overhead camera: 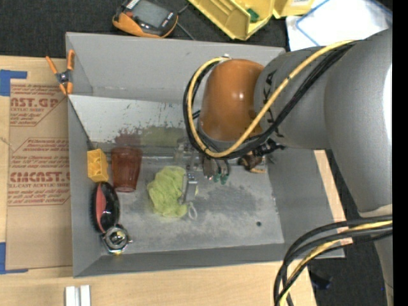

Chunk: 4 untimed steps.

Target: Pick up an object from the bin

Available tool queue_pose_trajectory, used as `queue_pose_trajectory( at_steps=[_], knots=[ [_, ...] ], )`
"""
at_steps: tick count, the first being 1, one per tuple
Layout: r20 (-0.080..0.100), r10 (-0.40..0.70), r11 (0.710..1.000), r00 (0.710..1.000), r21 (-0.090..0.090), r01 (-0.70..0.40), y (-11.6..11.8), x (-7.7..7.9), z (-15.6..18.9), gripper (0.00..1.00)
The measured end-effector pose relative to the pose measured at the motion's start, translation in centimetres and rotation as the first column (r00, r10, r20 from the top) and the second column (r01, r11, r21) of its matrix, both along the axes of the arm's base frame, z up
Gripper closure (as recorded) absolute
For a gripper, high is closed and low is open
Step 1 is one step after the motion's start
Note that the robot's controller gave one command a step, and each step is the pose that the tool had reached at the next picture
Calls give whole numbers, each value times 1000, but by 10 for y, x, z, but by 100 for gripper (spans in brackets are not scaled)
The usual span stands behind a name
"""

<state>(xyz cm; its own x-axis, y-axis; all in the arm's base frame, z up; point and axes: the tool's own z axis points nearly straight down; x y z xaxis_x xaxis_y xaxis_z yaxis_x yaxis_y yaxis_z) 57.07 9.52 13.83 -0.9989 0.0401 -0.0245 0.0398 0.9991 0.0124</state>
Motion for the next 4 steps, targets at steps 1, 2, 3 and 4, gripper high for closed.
queue_pose_trajectory(
  at_steps=[1,2,3,4],
  knots=[
    [2,122,993,993,-4,-122,22,-25,-7,0],
    [2,-350,937,937,17,350,3,-17,-33,100],
    [4,-353,935,936,18,353,2,-16,-35,100],
    [10,-336,942,942,21,336,-5,3,24,100]
  ],
)
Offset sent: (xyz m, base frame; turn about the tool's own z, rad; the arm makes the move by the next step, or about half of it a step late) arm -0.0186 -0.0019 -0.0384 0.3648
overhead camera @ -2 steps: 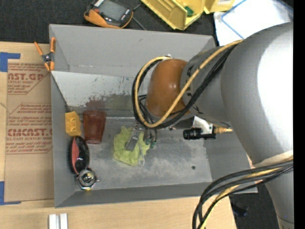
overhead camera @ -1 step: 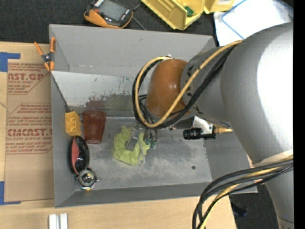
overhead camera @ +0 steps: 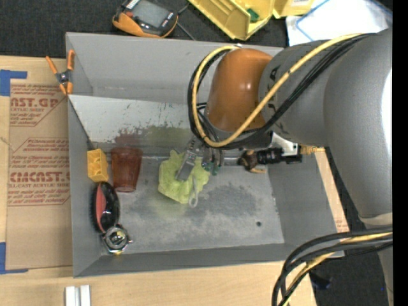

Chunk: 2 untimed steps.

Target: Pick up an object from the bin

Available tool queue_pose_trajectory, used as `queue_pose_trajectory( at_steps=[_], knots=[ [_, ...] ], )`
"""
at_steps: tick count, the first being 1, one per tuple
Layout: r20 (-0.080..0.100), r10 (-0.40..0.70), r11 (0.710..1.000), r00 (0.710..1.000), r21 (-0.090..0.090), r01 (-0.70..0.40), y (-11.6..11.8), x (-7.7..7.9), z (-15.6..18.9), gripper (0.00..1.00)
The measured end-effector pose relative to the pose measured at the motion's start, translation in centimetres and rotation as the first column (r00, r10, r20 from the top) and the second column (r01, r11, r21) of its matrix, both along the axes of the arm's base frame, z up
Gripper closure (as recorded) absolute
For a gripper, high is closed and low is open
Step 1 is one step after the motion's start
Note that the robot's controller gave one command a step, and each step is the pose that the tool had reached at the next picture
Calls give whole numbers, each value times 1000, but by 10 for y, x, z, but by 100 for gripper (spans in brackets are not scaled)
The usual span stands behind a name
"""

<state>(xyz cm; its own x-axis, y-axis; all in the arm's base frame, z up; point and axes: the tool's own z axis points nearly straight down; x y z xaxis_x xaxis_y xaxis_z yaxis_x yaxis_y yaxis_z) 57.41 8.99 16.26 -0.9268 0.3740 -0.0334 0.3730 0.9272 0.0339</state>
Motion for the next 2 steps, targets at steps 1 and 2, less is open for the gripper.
queue_pose_trajectory(
  at_steps=[1,2],
  knots=[
    [-10,-5,1000,1000,-1,5,14,-20,40,100],
    [-14,-18,1000,1000,-1,18,16,-11,43,100]
  ],
)
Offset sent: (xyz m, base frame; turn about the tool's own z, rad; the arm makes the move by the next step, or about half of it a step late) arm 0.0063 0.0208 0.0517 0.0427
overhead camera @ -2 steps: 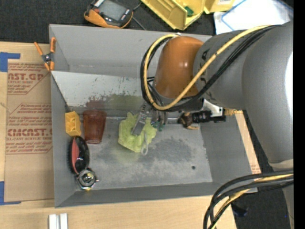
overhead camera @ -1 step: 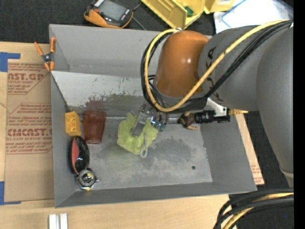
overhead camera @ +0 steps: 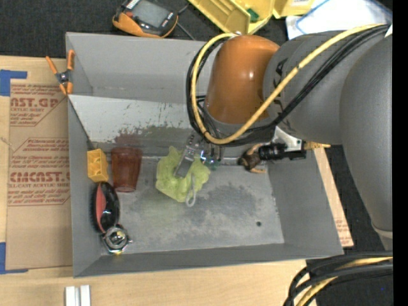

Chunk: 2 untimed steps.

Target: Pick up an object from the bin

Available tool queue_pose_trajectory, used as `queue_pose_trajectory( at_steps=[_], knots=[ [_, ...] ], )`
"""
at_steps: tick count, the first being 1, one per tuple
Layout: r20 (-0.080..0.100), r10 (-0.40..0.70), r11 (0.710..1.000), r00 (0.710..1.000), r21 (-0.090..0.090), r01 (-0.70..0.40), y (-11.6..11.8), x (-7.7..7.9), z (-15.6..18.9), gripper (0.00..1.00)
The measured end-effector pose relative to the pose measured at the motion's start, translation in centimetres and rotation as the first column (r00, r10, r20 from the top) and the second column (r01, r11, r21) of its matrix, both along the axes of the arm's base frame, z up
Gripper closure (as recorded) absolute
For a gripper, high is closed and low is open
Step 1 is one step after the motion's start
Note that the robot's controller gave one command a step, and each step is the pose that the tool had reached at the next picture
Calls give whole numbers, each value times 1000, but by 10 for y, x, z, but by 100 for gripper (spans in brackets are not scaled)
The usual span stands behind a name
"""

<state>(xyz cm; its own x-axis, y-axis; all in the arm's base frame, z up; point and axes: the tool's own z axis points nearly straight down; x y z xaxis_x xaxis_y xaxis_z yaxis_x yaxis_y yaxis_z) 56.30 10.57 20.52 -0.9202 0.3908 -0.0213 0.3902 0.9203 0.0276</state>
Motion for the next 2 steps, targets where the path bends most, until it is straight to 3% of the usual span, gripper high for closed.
queue_pose_trajectory(
  at_steps=[1,2],
  knots=[
    [5,315,949,949,-11,-315,-38,-25,-26,100],
    [2,246,969,969,-8,-246,-41,-21,-28,100]
  ],
)
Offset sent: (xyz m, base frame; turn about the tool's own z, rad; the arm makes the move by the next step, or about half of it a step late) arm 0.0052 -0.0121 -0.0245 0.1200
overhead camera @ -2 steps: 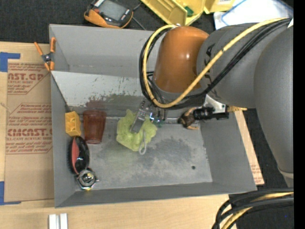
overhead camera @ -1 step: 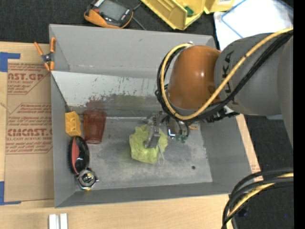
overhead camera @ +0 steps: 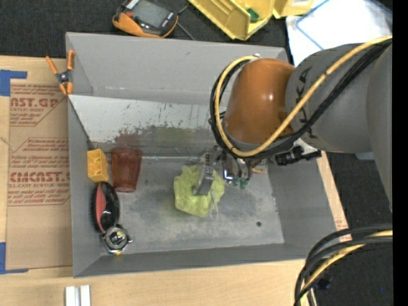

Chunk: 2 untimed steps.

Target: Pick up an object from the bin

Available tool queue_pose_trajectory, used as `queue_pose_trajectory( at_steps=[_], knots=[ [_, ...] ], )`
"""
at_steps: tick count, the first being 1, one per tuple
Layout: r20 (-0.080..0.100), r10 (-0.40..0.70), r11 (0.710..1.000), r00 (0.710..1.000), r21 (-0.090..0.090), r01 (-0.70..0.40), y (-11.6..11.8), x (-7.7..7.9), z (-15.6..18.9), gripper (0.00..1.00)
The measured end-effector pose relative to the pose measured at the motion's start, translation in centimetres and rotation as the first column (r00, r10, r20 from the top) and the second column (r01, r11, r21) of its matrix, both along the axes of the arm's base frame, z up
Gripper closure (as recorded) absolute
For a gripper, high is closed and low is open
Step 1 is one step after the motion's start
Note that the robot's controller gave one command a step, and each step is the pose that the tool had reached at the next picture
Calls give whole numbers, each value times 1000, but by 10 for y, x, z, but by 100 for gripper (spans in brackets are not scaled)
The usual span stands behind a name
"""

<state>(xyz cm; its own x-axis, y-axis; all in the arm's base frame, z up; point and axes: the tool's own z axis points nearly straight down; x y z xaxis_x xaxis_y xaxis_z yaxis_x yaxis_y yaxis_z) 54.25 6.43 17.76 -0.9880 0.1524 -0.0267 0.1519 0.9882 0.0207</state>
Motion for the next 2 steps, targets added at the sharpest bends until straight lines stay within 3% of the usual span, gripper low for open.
queue_pose_trajectory(
  at_steps=[1,2],
  knots=[
    [-1,-117,993,993,3,117,16,-7,-56,100],
    [4,-41,999,999,3,41,22,-5,58,100]
  ],
)
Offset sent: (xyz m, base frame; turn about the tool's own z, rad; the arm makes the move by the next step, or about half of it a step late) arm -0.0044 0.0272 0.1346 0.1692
